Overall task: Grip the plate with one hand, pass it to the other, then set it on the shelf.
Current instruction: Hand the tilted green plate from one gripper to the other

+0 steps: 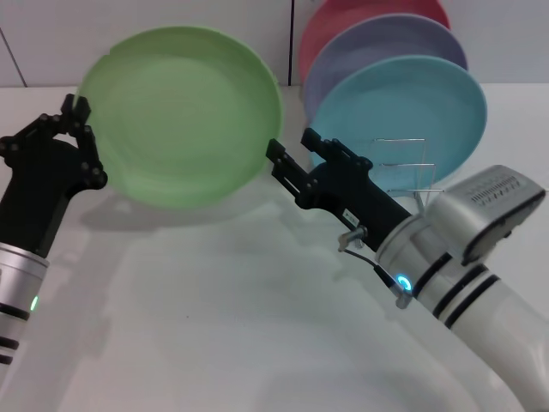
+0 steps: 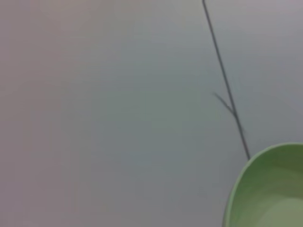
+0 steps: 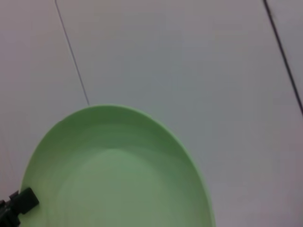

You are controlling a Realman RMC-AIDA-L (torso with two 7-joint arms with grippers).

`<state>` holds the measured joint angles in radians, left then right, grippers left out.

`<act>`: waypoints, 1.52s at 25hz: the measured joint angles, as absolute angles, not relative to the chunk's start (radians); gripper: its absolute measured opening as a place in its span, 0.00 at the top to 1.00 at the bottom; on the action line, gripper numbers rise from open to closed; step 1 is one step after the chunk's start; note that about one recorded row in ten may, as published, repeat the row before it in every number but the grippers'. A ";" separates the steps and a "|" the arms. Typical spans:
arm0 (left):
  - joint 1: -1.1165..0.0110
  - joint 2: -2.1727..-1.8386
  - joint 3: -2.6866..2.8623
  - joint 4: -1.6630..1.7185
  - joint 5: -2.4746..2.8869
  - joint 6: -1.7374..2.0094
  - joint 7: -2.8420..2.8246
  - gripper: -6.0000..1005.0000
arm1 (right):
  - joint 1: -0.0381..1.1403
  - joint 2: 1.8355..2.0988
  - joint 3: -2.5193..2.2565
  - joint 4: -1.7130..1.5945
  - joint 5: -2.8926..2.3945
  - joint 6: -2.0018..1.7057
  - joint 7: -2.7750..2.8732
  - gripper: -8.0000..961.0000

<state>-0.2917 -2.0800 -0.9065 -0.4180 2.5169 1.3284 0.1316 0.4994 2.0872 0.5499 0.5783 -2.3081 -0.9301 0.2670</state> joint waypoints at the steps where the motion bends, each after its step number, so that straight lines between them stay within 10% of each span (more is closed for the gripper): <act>1: -0.292 -2.080 -0.907 -0.416 2.508 1.328 0.132 0.96 | 0.506 2.087 0.551 0.578 -2.308 -0.923 0.267 0.38; 23: -0.282 -2.080 -0.842 -0.424 2.396 1.329 0.257 0.96 | 0.593 2.086 0.586 0.583 -2.305 -0.813 0.267 0.38; 38: -0.273 -2.080 -0.806 -0.433 2.357 1.337 0.292 0.96 | 0.595 2.088 0.593 0.586 -2.305 -0.798 0.267 0.59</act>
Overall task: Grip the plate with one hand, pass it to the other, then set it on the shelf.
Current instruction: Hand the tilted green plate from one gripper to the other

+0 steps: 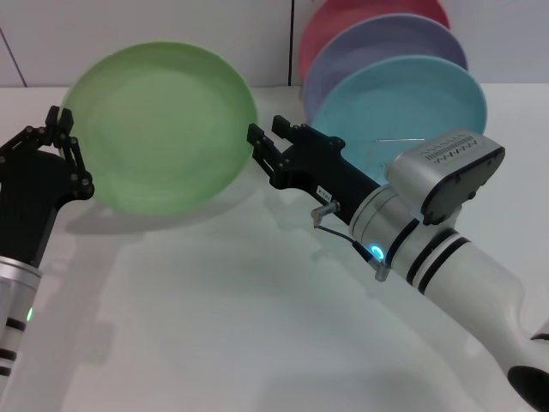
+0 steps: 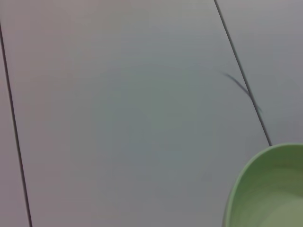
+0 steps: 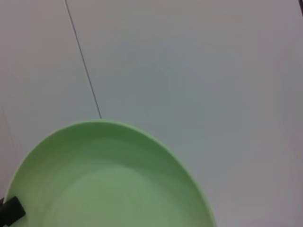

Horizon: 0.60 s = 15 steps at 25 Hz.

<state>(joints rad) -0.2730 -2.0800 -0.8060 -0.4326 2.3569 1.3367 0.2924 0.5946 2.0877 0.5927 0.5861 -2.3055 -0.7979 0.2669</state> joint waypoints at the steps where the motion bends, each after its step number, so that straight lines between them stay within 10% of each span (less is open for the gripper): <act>1: -0.273 -2.080 -0.806 -0.433 2.357 1.337 0.292 0.96 | 0.595 2.088 0.593 0.586 -2.306 -0.798 0.267 0.59; 15: -0.258 -2.080 -0.778 -0.452 2.355 1.348 0.307 0.96 | 0.595 2.088 0.589 0.587 -2.306 -0.796 0.267 0.62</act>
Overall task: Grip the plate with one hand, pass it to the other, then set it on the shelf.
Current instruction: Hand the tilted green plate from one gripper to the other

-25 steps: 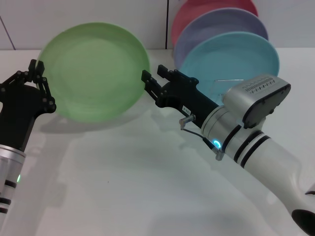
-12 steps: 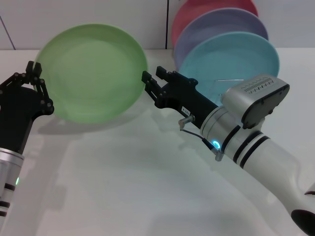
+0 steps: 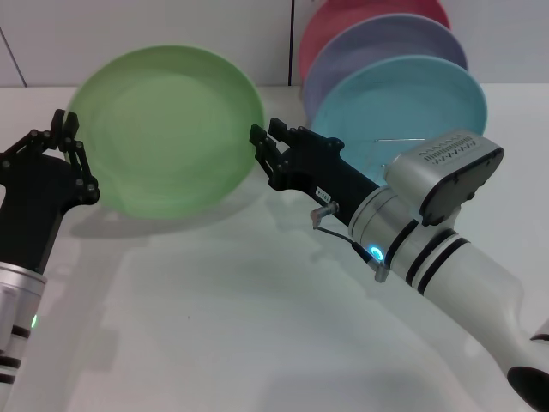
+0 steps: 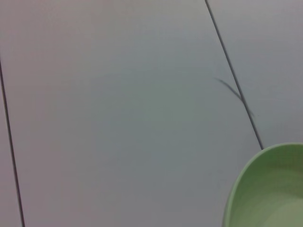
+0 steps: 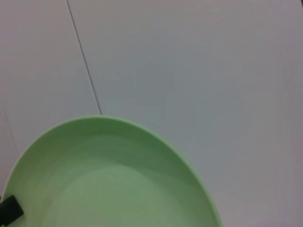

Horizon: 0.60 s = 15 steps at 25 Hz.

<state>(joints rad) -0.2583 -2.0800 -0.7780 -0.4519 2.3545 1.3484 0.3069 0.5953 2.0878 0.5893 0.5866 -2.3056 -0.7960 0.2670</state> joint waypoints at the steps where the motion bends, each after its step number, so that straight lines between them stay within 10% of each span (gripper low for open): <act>1: -0.258 -2.080 -0.778 -0.452 2.355 1.348 0.307 0.96 | 0.595 2.088 0.589 0.587 -2.306 -0.796 0.267 0.64; 15: -0.255 -2.080 -0.771 -0.453 2.355 1.350 0.307 0.96 | 0.601 2.088 0.592 0.588 -2.306 -0.782 0.268 0.75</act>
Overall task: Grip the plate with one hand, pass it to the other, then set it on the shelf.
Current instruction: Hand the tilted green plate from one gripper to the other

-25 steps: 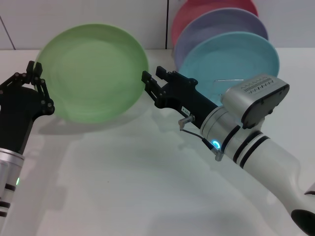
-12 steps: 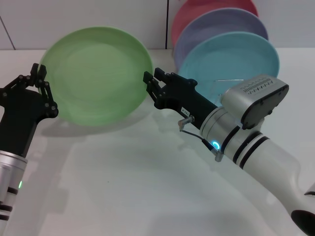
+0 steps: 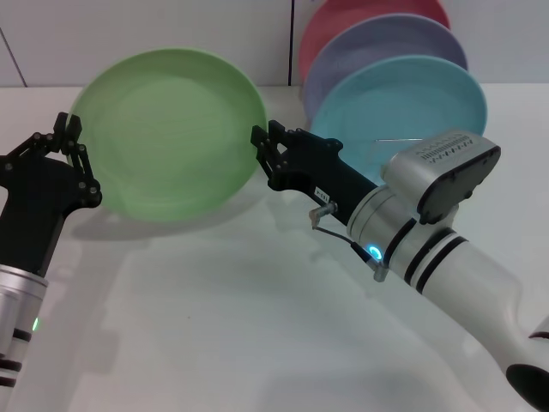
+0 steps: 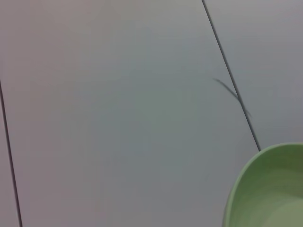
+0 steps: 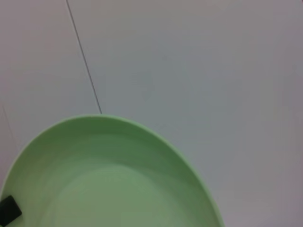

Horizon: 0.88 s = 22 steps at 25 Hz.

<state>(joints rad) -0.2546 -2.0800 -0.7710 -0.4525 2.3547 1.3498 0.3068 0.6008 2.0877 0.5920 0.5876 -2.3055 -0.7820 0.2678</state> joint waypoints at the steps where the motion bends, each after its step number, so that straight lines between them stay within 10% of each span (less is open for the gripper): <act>1: -0.255 -2.080 -0.770 -0.453 2.355 1.350 0.307 0.96 | 0.601 2.088 0.592 0.588 -2.306 -0.782 0.268 0.75; 22: -0.255 -2.080 -0.761 -0.454 2.355 1.350 0.313 0.96 | 0.618 2.088 0.601 0.586 -2.306 -0.752 0.268 0.87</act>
<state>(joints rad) -0.2546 -2.0799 -0.7607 -0.4541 2.3548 1.3500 0.3129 0.6181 2.0877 0.6008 0.5859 -2.3056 -0.7520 0.2685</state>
